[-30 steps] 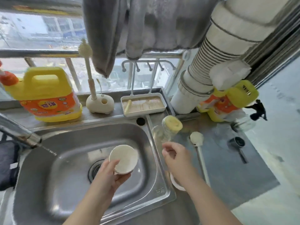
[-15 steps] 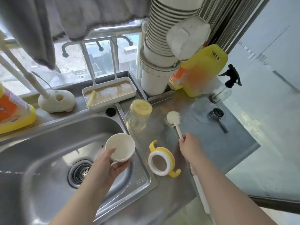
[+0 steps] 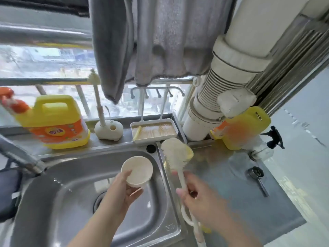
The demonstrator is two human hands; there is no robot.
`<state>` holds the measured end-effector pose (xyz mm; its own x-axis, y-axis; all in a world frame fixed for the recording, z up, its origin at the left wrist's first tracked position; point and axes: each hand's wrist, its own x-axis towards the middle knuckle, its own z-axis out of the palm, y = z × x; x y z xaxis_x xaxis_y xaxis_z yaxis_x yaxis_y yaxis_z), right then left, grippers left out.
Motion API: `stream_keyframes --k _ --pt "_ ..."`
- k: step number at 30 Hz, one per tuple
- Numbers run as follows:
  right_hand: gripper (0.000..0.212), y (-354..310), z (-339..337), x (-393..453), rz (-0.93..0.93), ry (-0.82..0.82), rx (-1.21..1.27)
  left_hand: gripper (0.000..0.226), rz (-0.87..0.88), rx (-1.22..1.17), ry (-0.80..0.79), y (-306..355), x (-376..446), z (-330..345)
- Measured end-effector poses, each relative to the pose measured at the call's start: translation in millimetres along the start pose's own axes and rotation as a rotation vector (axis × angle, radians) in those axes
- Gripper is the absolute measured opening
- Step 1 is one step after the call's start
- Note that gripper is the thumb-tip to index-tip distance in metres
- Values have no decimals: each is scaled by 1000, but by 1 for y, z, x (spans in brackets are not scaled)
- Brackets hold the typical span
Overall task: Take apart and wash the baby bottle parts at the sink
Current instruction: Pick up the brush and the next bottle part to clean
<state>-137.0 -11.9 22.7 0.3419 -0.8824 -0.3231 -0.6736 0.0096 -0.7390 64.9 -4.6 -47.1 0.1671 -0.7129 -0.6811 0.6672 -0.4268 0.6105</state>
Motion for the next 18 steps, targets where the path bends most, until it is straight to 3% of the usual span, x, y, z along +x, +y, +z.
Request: stream_keyframes --k 3,9,14,18 --pt "55 -31 29 14 -79 -141 -75 21 42 -105 59 13 -4 -34" --pt "50 -71 94 38 -194 -256 -290 31 193 -188 201 33 -19 -118" --pt "49 -97 143 58 -390 -352 -614 18 249 -190 192 44 -33 -155" --pt "63 -125 178 77 -443 -446 -906 26 226 -140 176 51 -37 -162"
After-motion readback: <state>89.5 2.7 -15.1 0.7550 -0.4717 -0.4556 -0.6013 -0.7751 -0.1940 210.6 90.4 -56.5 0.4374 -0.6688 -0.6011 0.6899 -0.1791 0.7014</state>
